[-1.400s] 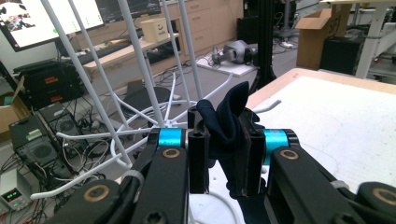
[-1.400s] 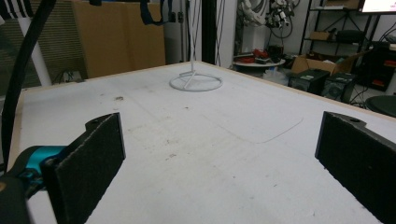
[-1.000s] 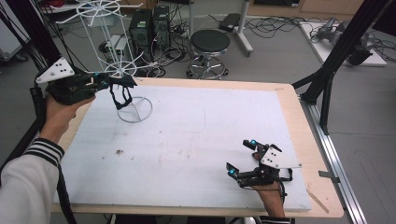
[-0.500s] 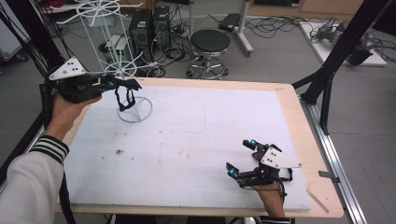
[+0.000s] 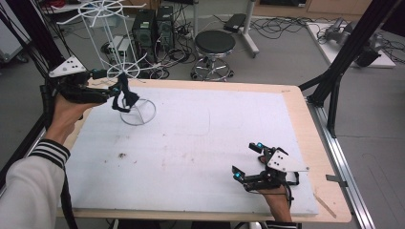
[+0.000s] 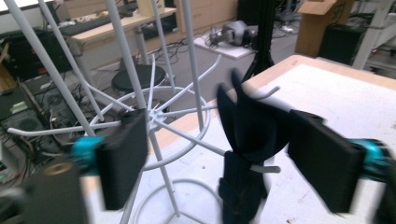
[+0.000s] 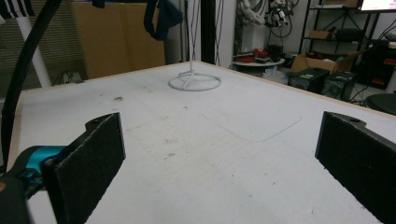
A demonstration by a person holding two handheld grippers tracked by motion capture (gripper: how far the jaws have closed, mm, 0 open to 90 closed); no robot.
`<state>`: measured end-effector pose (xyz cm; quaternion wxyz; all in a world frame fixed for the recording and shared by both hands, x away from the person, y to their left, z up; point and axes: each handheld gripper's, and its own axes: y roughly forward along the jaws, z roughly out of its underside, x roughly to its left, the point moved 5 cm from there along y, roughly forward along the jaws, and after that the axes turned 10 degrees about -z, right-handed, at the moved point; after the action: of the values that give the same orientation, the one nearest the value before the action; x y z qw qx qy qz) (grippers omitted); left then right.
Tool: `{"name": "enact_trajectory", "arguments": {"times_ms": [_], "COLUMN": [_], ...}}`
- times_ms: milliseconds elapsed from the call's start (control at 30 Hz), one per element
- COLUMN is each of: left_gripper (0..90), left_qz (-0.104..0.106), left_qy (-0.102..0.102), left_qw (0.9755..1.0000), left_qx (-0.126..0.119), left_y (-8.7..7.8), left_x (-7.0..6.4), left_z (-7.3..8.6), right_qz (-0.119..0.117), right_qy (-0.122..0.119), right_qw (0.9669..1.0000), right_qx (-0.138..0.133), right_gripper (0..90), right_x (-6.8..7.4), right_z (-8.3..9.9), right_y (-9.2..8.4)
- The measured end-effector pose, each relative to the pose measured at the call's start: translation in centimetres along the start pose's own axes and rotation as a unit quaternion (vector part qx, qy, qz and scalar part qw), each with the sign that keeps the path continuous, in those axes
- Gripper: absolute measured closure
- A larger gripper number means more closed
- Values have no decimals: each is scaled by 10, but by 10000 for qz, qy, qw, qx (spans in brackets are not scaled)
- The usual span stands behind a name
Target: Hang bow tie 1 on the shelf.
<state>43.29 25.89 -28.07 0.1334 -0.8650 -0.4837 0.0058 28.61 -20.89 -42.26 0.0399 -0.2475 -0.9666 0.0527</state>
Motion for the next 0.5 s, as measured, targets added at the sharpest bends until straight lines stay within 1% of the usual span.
{"name": "enact_trajectory", "arguments": {"times_ms": [33,100,133,233,267,300,433,500], "left_gripper": [146,141,136,135,135,135,135,135], "left_qz": [29,41,44,78,74,76,125,133], "left_qy": [-6,28,24,15,30,55,42,62], "left_qw": [10000,9998,9998,9992,9990,9989,9982,9981], "left_qx": [-67,-169,-215,-385,-439,-453,-589,-599], "left_y": [-2,-5,-6,-11,-13,-15,-23,-27], "left_x": [0,-1,-2,-4,-5,-6,-10,-12], "left_z": [-1,-3,-4,-6,-6,-6,-4,-3], "right_qz": [-1,1,-3,10,5,4,15,15], "right_qy": [-25,-36,4,-24,38,1,28,59], "right_qw": [10000,10000,10000,10000,10000,10000,10000,10000], "right_qx": [0,-16,10,11,29,17,-39,-78], "right_gripper": [7,7,7,7,7,7,7,7], "right_x": [-1,-1,0,-1,0,-1,-1,-2], "right_z": [0,0,0,1,1,1,0,0], "right_y": [0,1,1,2,2,2,1,0]}}
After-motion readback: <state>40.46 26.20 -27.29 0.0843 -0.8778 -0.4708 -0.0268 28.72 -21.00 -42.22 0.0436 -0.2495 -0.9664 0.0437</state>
